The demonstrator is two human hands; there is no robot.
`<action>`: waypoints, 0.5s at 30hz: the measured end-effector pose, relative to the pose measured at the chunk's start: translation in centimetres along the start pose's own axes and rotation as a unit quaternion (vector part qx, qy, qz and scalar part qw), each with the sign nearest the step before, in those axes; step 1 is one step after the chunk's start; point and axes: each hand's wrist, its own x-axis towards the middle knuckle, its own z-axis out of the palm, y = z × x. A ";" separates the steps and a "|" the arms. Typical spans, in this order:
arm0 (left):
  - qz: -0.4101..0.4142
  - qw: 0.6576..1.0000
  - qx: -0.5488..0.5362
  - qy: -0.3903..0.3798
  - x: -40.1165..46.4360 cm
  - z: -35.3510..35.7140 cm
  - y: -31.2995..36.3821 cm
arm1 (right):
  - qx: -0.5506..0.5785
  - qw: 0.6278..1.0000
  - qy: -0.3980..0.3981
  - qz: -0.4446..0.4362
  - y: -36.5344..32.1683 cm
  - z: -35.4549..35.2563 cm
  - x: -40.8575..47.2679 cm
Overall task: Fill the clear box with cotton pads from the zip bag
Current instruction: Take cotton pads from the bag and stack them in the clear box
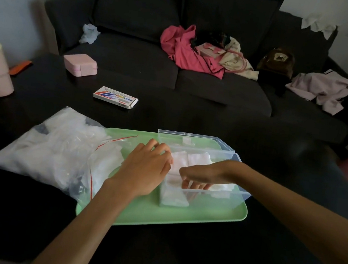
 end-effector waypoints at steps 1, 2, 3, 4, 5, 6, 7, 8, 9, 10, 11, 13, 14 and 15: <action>-0.001 1.000 0.002 0.002 0.0 0.1 0.0 | 0.010 1.000 -0.004 -0.001 0.2 -0.1 -0.3; -0.003 1.000 0.004 0.004 0.0 0.1 -0.1 | 0.019 1.000 -0.006 0.000 0.4 -0.2 -0.6; -0.005 1.000 0.005 0.007 0.0 0.2 -0.1 | 0.021 1.000 -0.001 0.001 0.6 -0.4 -1.0; -0.008 1.000 0.004 0.008 -0.1 0.1 0.0 | 0.017 1.000 0.011 -0.001 0.7 -0.7 -1.5; -0.009 1.000 -0.001 0.010 -0.1 0.1 0.1 | 0.007 0.999 0.030 -0.006 0.7 -1.1 -2.1; -0.005 1.000 -0.010 0.014 -0.2 -0.1 0.2 | -0.007 0.998 0.054 -0.017 0.5 -1.5 -2.9; -0.005 0.999 -0.030 0.022 -0.3 -0.5 0.2 | -0.020 0.996 0.081 -0.033 0.3 -1.8 -3.5; -0.012 0.997 -0.060 0.039 -0.6 -1.1 0.2 | -0.026 0.992 0.111 -0.056 0.0 -2.0 -4.2; -0.026 0.993 -0.090 0.072 -1.0 -2.0 0.0 | -0.026 0.986 0.146 -0.082 -0.4 -2.0 -4.6; -0.047 0.986 -0.105 0.120 -1.7 -2.9 -0.4 | -0.026 0.976 0.187 -0.106 -0.8 -1.7 -4.9; -0.081 0.975 -0.110 0.177 -2.6 -3.7 -0.9 | -0.026 0.964 0.233 -0.124 -1.2 -1.3 -5.0; -0.190 0.938 -0.116 0.265 -5.2 -5.2 -2.7 | -0.027 0.935 0.320 -0.149 -3.0 -0.1 -4.5; -0.249 0.921 -0.134 0.269 -6.1 -5.4 -3.6 | -0.014 0.923 0.354 -0.152 -3.7 0.5 -4.3; -0.306 0.908 -0.149 0.246 -7.2 -5.4 -4.3 | 0.004 0.911 0.379 -0.164 -4.6 1.3 -4.0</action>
